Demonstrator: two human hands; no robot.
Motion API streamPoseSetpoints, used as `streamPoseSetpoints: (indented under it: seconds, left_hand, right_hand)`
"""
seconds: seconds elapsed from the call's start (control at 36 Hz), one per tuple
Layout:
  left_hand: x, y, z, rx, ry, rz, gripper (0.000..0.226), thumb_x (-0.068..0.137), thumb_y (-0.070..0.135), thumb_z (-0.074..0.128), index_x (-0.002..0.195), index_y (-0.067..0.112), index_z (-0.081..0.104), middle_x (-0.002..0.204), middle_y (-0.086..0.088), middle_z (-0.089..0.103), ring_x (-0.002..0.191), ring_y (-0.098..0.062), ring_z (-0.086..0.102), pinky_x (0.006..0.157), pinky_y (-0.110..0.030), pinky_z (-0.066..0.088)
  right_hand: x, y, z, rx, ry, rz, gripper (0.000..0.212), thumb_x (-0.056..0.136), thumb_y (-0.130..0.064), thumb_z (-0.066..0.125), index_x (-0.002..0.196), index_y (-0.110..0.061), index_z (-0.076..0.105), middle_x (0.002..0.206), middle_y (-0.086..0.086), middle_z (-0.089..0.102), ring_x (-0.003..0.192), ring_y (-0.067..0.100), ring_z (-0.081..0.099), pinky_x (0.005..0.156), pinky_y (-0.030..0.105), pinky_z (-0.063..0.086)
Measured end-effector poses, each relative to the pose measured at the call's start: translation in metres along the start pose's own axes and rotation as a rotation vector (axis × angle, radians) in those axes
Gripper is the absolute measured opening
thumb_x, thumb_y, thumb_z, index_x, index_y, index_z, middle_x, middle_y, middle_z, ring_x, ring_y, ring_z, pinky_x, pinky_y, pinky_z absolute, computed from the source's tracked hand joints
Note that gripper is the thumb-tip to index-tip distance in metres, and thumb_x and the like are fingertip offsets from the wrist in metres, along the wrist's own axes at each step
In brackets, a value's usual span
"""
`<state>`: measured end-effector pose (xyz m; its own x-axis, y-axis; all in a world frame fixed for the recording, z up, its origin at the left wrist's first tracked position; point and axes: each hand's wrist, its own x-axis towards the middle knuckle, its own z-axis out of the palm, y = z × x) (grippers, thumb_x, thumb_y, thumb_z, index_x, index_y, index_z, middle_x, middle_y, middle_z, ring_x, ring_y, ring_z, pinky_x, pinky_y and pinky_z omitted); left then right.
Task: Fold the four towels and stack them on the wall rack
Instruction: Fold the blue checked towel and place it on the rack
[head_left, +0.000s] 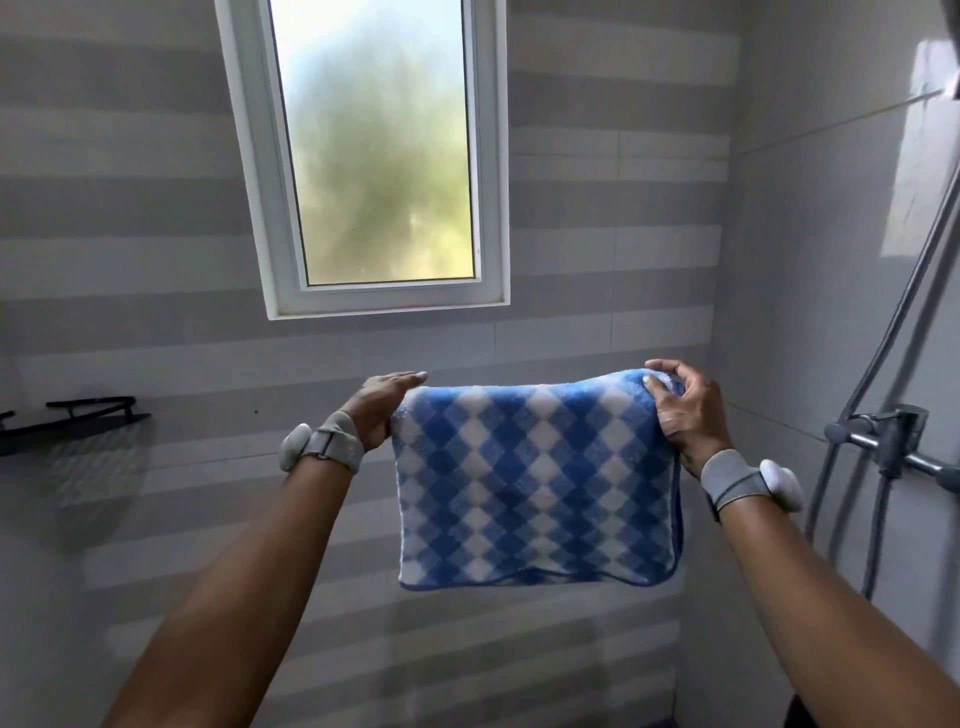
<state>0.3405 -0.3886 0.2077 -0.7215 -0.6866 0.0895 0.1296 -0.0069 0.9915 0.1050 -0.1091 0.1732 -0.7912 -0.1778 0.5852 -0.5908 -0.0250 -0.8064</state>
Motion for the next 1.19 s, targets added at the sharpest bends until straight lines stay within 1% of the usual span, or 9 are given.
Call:
streamPoseSetpoints:
  seconds: [0.11, 0.22, 0.36, 0.5, 0.67, 0.81, 0.92, 1.0, 1.19]
  left_hand:
    - [0.004, -0.002, 0.002, 0.016, 0.103, 0.092, 0.025, 0.091, 0.004, 0.065, 0.115, -0.002, 0.066, 0.107, -0.020, 0.067, 0.077, -0.021, 0.064, 0.062, -0.024, 0.059]
    - [0.009, 0.002, -0.001, 0.001, 0.198, 0.195, 0.017, 0.090, 0.005, 0.067, 0.107, 0.007, 0.068, 0.091, -0.009, 0.068, 0.071, -0.016, 0.061, 0.052, -0.019, 0.054]
    - [0.019, 0.006, -0.009, 0.092, 0.227, 0.273, 0.010, 0.090, 0.007, 0.067, 0.091, 0.017, 0.068, 0.094, -0.011, 0.068, 0.082, -0.021, 0.062, 0.069, -0.027, 0.054]
    - [0.023, 0.019, -0.014, 0.417, 0.246, 0.306, 0.013, 0.094, 0.014, 0.058, 0.092, 0.021, 0.069, 0.101, -0.009, 0.068, 0.090, -0.023, 0.063, 0.078, -0.034, 0.056]
    - [0.025, 0.032, -0.015, 0.473, 0.161, 0.211, 0.020, 0.095, 0.007, 0.054, 0.109, 0.010, 0.068, 0.112, -0.013, 0.065, 0.099, -0.024, 0.060, 0.078, -0.030, 0.053]
    - [0.021, 0.032, -0.016, 0.292, 0.135, 0.217, 0.028, 0.087, 0.011, 0.071, 0.113, 0.002, 0.068, 0.106, -0.015, 0.067, 0.093, -0.024, 0.061, 0.079, -0.030, 0.055]
    - [0.023, 0.027, -0.026, 0.233, 0.143, 0.220, 0.035, 0.075, 0.011, 0.083, 0.106, 0.000, 0.070, 0.107, -0.017, 0.069, 0.096, -0.027, 0.064, 0.092, -0.039, 0.056]
    - [0.025, 0.022, -0.025, 0.243, 0.253, 0.262, 0.032, 0.072, 0.009, 0.084, 0.101, 0.004, 0.072, 0.104, -0.016, 0.071, 0.095, -0.026, 0.066, 0.088, -0.034, 0.056]
    - [0.034, 0.024, -0.034, 0.420, 0.207, 0.165, 0.056, 0.060, 0.008, 0.090, 0.111, 0.008, 0.068, 0.109, -0.012, 0.068, 0.101, -0.024, 0.065, 0.083, -0.031, 0.057]
  right_hand:
    - [0.006, 0.000, 0.002, 0.010, -0.051, 0.017, 0.009, 0.090, -0.012, 0.066, 0.092, -0.018, 0.072, 0.092, 0.002, 0.070, 0.078, 0.012, 0.062, 0.069, 0.012, 0.049]
    - [0.014, 0.005, -0.001, 0.009, 0.043, 0.055, 0.007, 0.088, -0.028, 0.070, 0.086, -0.021, 0.072, 0.095, 0.002, 0.073, 0.087, 0.018, 0.065, 0.082, 0.030, 0.055]
    - [0.014, 0.004, -0.004, -0.035, -0.054, 0.029, 0.032, 0.089, -0.021, 0.071, 0.121, -0.017, 0.069, 0.113, 0.005, 0.069, 0.098, 0.021, 0.066, 0.094, 0.033, 0.054]
    - [0.014, -0.001, -0.001, 0.019, 0.002, -0.010, 0.012, 0.089, -0.011, 0.068, 0.092, -0.022, 0.072, 0.097, 0.007, 0.074, 0.087, 0.022, 0.069, 0.085, 0.038, 0.059]
    - [0.015, -0.005, 0.000, 0.049, -0.034, -0.012, 0.020, 0.090, -0.008, 0.063, 0.098, -0.024, 0.071, 0.094, 0.005, 0.073, 0.082, 0.018, 0.067, 0.085, 0.046, 0.060]
    - [0.018, -0.008, 0.000, 0.061, -0.057, 0.047, 0.041, 0.078, -0.036, 0.080, 0.116, -0.026, 0.070, 0.109, 0.006, 0.072, 0.094, 0.021, 0.071, 0.088, 0.037, 0.059]
    - [0.014, -0.010, 0.003, 0.057, -0.098, 0.018, 0.027, 0.083, -0.013, 0.078, 0.109, -0.017, 0.072, 0.104, 0.007, 0.073, 0.092, 0.022, 0.070, 0.091, 0.037, 0.058]
    - [0.012, -0.008, 0.005, 0.028, -0.099, 0.003, 0.022, 0.085, -0.004, 0.073, 0.103, -0.015, 0.070, 0.101, 0.013, 0.073, 0.091, 0.027, 0.070, 0.084, 0.034, 0.058]
    - [0.007, -0.016, 0.007, -0.044, -0.253, 0.049, 0.049, 0.075, -0.008, 0.085, 0.119, -0.006, 0.066, 0.106, 0.009, 0.069, 0.091, 0.020, 0.065, 0.088, 0.028, 0.053]
